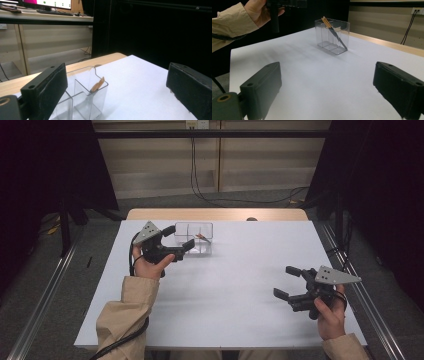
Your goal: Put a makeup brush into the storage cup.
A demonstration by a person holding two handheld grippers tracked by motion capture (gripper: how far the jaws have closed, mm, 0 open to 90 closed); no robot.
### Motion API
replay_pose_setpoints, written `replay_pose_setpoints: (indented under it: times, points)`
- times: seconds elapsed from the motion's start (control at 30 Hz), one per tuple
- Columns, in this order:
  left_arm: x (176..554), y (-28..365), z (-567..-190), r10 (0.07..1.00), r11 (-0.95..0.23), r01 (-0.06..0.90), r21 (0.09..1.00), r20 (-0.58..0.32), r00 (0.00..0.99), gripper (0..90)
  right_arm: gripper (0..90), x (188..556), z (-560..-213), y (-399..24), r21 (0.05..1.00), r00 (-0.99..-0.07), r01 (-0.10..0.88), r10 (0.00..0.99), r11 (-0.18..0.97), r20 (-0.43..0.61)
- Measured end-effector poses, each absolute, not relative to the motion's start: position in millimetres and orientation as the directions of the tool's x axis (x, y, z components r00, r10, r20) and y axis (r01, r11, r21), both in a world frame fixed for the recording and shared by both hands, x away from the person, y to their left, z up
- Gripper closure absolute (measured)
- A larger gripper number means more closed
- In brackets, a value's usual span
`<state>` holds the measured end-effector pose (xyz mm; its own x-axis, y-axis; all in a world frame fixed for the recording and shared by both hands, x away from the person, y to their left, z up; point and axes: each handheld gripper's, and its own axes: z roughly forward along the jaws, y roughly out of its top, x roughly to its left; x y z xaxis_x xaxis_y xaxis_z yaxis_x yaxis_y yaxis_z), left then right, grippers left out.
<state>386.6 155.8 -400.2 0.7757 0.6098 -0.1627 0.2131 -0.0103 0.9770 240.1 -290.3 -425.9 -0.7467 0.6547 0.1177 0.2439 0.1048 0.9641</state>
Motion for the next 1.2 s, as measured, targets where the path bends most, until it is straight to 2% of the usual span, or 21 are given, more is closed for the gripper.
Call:
replay_pose_setpoints:
  times: [0.37, 1.2]
  points:
    - [375, 165, -407, 0.597, 0.004, 0.227, 0.974, -0.185, 0.781, 3.4, 7.6, 239, -426, -290, 0.964, -0.748, 0.242, 0.653, 0.105, 0.117]
    - [350, 184, -417, 0.576, -0.020, 0.221, 0.975, -0.170, 0.799, 3.1, 7.6, 239, -425, -291, 0.965, -0.746, 0.242, 0.656, 0.104, 0.117]
